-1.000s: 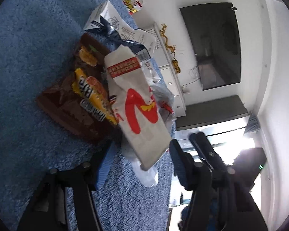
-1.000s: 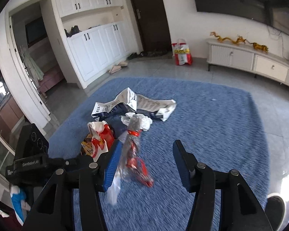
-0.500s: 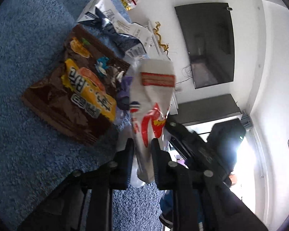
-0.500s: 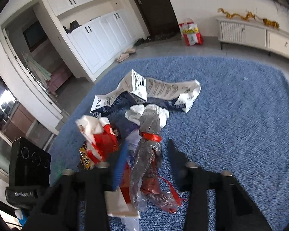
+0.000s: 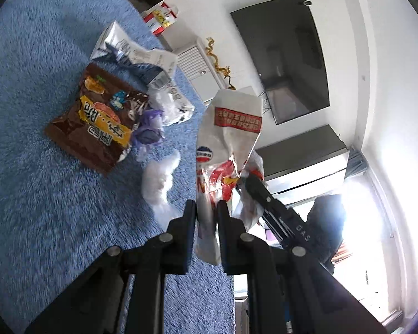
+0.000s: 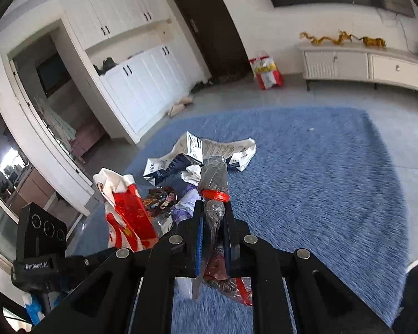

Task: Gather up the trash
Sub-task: 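Carry the carton and bag to the trash bin and release both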

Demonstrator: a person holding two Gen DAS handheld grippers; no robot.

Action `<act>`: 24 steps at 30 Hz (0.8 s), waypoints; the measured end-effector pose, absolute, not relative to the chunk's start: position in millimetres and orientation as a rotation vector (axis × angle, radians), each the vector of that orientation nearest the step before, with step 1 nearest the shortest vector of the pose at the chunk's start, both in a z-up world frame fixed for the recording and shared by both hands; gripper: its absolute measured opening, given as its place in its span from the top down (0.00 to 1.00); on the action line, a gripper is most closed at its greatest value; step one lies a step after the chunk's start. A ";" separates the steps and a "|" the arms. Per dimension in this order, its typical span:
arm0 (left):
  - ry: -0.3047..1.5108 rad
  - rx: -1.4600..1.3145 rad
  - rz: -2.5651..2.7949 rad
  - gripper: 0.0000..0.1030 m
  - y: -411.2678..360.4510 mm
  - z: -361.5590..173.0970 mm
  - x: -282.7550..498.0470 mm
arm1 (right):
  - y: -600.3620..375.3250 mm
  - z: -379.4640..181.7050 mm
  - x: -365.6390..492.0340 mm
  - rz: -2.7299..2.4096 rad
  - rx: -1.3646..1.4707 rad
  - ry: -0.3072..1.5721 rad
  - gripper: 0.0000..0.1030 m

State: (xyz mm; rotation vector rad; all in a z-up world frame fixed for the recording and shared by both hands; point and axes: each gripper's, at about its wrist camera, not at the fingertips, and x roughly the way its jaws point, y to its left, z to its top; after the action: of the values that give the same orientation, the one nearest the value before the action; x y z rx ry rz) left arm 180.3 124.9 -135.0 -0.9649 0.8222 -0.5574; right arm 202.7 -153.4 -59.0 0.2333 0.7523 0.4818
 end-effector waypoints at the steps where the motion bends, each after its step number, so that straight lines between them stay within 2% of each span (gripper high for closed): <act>1: 0.815 -0.955 -0.556 0.86 125.2 -130.6 175.1 | -157.0 -57.1 197.9 0.480 0.235 0.746 0.89; 12: 0.723 -0.858 -0.536 0.86 134.5 -89.0 108.6 | -241.8 -46.1 125.7 0.373 0.323 0.673 0.89; 24: 0.745 -0.761 -0.652 0.87 73.4 -63.1 88.5 | -332.7 -62.4 55.3 0.172 0.397 0.637 0.89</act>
State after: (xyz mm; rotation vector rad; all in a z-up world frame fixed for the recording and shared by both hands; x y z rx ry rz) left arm 88.5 73.4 -63.1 -0.7610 0.7455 -0.6523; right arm 55.3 -332.7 -62.4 0.3968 0.6371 0.1722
